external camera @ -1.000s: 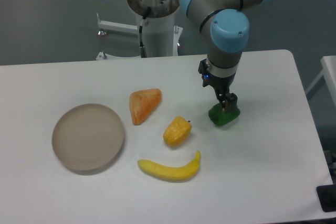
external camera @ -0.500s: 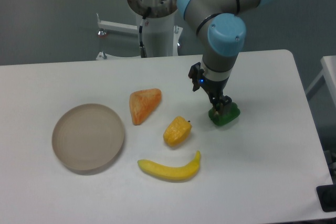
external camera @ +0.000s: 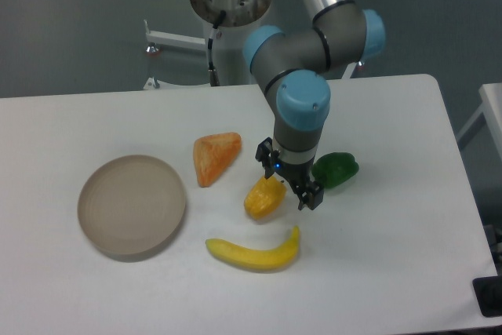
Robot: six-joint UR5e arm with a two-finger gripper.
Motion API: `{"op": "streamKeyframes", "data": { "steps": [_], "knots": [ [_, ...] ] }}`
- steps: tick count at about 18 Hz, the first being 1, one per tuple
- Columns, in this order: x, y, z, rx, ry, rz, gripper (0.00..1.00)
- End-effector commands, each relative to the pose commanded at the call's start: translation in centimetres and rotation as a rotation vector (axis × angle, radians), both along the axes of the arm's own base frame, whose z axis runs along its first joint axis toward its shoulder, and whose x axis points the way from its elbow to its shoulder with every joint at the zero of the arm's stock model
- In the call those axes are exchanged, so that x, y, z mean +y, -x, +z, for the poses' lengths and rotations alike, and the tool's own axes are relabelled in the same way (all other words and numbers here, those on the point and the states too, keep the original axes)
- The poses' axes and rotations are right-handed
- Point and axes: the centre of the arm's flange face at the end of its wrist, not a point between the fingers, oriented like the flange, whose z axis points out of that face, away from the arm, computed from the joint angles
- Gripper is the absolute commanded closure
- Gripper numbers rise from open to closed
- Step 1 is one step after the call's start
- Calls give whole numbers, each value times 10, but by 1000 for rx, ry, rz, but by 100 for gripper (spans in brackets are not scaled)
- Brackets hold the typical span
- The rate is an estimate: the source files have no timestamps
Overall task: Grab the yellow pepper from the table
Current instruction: 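Move the gripper over the yellow pepper, lower and close on it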
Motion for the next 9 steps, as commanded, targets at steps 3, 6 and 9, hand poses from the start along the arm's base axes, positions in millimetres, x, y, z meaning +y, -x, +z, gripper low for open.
{"op": "streamKeyframes", "data": {
  "steps": [3, 6, 9],
  "knots": [
    [1, -11, -11, -13, 17, -14, 0],
    [0, -19, -24, -27, 37, -21, 0],
    [-2, -25, -36, -40, 56, -31, 0]
  ]
}}
